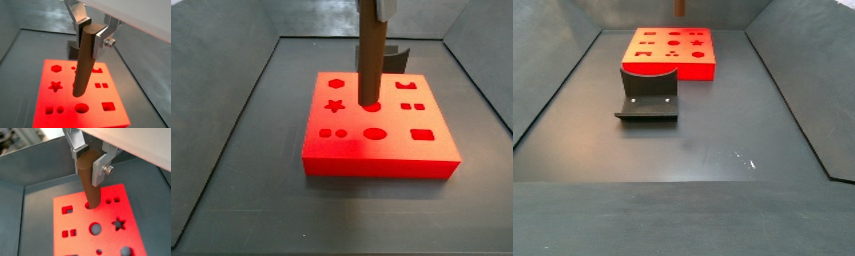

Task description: Insert the oval object.

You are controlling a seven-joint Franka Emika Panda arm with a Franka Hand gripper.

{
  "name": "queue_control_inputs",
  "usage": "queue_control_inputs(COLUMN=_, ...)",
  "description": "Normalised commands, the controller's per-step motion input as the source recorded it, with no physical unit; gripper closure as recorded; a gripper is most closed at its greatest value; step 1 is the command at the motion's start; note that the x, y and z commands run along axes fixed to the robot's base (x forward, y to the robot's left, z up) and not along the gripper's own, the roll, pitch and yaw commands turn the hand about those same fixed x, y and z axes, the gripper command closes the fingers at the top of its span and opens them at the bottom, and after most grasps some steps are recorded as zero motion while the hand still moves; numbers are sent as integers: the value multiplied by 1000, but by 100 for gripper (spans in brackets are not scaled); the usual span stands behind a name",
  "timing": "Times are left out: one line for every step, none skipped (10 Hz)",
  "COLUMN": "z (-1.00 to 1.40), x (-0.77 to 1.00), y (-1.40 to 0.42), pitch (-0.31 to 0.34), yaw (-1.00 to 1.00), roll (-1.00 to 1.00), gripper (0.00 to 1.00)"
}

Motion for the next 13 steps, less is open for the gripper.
queue_control_inputs(z=-120, x=89, y=0, pitch=0, yaw=-886, roll=91, gripper=100)
queue_control_inputs(z=-123, x=9, y=0, pitch=0, yaw=-940, roll=90, gripper=100)
queue_control_inputs(z=-100, x=0, y=0, pitch=0, yaw=-1000, roll=73, gripper=100)
queue_control_inputs(z=-114, x=0, y=0, pitch=0, yaw=-1000, roll=73, gripper=100)
queue_control_inputs(z=-117, x=0, y=0, pitch=0, yaw=-1000, roll=73, gripper=100)
queue_control_inputs(z=-223, x=0, y=-3, pitch=0, yaw=-1000, roll=34, gripper=100)
queue_control_inputs(z=-220, x=251, y=-69, pitch=0, yaw=-826, roll=-10, gripper=100)
queue_control_inputs(z=0, x=0, y=14, pitch=0, yaw=0, roll=-11, gripper=100)
queue_control_inputs(z=0, x=-71, y=17, pitch=-19, yaw=0, roll=0, gripper=100)
queue_control_inputs(z=11, x=440, y=0, pitch=210, yaw=-440, roll=-31, gripper=100)
queue_control_inputs(z=0, x=323, y=0, pitch=179, yaw=-683, roll=-246, gripper=100)
queue_control_inputs(z=0, x=323, y=0, pitch=40, yaw=-789, roll=-263, gripper=100)
queue_control_inputs(z=0, x=429, y=0, pitch=114, yaw=-649, roll=-320, gripper=100)
